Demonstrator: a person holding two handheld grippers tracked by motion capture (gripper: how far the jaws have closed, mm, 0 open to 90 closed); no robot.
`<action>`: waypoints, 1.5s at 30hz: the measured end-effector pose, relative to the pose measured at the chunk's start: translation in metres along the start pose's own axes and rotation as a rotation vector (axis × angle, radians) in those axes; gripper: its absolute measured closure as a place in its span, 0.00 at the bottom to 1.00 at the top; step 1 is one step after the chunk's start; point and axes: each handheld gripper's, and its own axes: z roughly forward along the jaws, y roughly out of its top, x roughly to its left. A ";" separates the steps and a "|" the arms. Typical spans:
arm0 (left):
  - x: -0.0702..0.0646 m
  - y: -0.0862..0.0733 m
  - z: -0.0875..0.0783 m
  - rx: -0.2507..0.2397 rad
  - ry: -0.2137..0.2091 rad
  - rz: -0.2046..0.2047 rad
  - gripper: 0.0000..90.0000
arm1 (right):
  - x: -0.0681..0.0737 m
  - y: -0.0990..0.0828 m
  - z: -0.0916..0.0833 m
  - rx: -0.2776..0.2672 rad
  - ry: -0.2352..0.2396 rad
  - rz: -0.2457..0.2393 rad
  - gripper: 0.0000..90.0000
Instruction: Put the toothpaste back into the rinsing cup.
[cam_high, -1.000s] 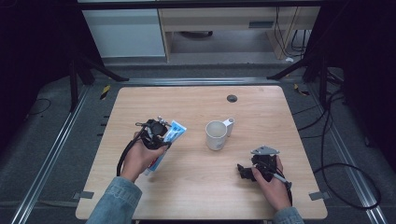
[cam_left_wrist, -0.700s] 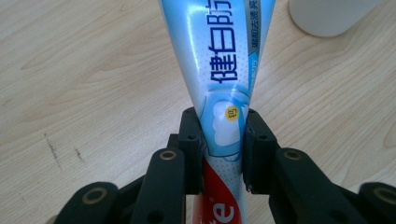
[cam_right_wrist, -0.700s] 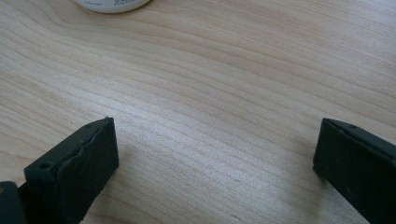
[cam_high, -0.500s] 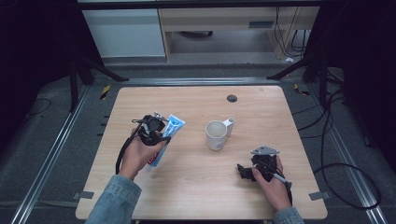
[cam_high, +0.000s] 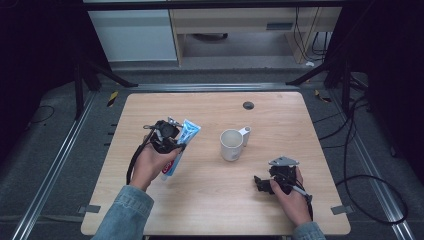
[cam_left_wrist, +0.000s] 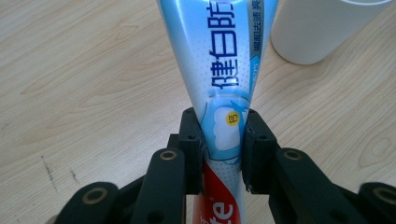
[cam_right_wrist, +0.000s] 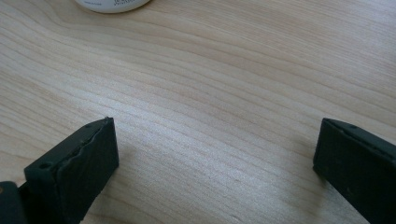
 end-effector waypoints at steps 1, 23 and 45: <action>0.000 0.001 0.000 -0.003 0.002 0.000 0.80 | 0.000 0.000 0.000 0.000 -0.001 0.001 0.00; -0.016 0.022 -0.013 -0.080 -0.009 0.028 0.81 | 0.000 0.000 0.000 0.000 0.000 0.000 0.00; -0.055 0.063 -0.023 -0.187 -0.034 0.072 0.81 | 0.000 0.000 0.000 0.000 -0.001 -0.001 0.00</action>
